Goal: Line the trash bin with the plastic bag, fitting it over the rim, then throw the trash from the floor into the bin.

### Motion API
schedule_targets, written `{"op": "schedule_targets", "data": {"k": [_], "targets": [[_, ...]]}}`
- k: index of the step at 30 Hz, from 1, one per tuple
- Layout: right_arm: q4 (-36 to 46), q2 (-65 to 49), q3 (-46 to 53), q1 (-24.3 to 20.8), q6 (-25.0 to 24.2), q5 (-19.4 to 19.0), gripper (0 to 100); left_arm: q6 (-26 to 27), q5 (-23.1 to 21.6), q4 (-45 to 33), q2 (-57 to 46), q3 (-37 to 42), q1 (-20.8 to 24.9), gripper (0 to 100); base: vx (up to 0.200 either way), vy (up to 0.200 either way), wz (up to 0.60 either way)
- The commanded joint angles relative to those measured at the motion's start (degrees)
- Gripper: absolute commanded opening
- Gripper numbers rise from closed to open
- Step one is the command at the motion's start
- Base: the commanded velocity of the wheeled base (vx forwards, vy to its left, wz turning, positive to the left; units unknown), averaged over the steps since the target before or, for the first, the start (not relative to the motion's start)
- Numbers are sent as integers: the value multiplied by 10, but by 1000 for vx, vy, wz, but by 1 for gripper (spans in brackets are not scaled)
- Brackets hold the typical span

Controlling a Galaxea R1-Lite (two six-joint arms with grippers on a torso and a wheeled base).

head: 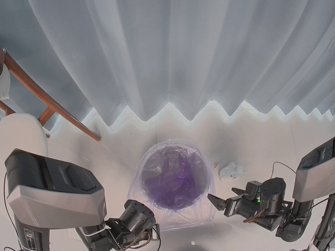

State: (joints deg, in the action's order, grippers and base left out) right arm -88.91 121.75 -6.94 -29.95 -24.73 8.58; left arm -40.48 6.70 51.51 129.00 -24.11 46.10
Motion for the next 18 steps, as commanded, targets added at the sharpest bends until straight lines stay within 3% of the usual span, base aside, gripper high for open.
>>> {"op": "schedule_targets", "data": {"k": [1,9,15,16,18], "targets": [[-1,18,-91,33,65,-21,100,-1,10,0,-3,-5,14,0,0,0,0],[25,59,-157,53,111,-21,100,-2,10,-3,-10,-4,14,0,0,0,0],[25,67,-162,61,114,-21,100,-2,10,-2,-9,-4,14,0,0,0,0],[24,75,-162,67,114,-21,0,-2,10,-2,-8,-4,14,0,0,0,0],[17,87,-163,77,114,-22,0,-2,10,-2,-7,-4,14,0,0,0,0]]}}
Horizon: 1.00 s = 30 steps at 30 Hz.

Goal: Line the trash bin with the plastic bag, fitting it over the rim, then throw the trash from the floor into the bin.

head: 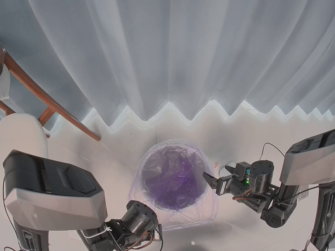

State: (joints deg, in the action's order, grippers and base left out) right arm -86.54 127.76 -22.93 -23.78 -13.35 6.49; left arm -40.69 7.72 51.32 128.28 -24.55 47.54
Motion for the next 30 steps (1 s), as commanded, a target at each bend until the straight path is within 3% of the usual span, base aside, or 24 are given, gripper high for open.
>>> {"op": "schedule_targets", "data": {"k": [1,10,17,30], "targets": [[-12,29,-4,22,-1,-2,0,0,0,-1,1,0,0,0,0,0,0],[-21,68,-41,76,-3,-23,0,18,0,3,20,-3,-3,0,0,0,0],[-31,107,-65,88,-11,-24,0,30,2,4,35,-12,-8,0,0,0,0],[-28,192,-181,96,-11,-29,0,39,63,4,85,-80,-39,0,0,0,0]]}}
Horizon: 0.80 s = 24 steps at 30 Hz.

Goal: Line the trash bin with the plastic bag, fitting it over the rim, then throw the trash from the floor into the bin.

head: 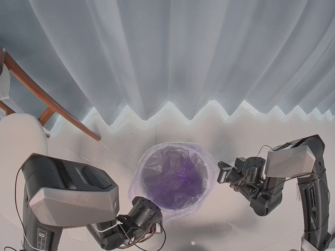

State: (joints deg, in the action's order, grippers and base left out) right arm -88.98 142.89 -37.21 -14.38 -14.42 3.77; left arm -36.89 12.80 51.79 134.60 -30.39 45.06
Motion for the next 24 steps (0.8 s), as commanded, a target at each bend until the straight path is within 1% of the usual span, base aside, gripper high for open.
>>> {"op": "schedule_targets", "data": {"k": [1,8,18,19,22,24], "targets": [[-1,44,-46,6,0,-2,0,1,14,1,22,-23,-20,0,0,0,0],[1,65,-74,14,0,-4,0,2,15,4,24,-38,-44,0,0,0,0],[15,52,-73,16,0,-5,0,2,15,23,22,-25,-36,0,0,0,0],[16,46,-67,16,0,-7,100,0,15,24,18,-12,-34,100,0,0,0],[12,38,-60,18,0,-21,100,-4,13,45,8,2,-33,100,0,0,0],[12,27,-52,19,-1,-23,100,0,11,51,-14,18,-34,100,0,0,0]]}}
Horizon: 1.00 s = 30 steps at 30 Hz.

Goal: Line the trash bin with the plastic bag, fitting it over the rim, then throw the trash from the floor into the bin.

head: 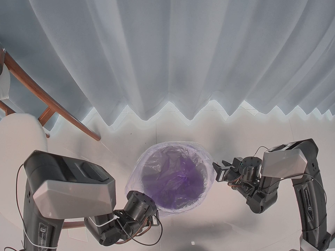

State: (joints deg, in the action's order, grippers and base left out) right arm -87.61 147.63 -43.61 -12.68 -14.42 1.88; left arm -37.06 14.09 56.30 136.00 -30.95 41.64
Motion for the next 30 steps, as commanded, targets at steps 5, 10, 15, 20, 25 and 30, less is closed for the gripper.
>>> {"op": "schedule_targets", "data": {"k": [5,10,15,20,25,30], "targets": [[-4,-48,53,10,0,-7,100,2,-31,-1,-98,77,0,100,0,0,0],[-8,-91,113,20,0,-16,100,33,-42,11,-156,173,8,100,0,0,0],[-22,-135,149,38,-6,-29,100,41,-46,79,-203,246,5,100,0,0,0],[-20,-245,217,52,-55,-84,100,45,-67,249,-246,286,-4,100,0,0,0],[-10,-357,327,17,-83,-101,100,42,-99,298,-319,310,22,100,0,0,0],[62,-455,396,-71,-246,-71,100,51,-146,298,-426,307,33,100,0,0,0]]}}
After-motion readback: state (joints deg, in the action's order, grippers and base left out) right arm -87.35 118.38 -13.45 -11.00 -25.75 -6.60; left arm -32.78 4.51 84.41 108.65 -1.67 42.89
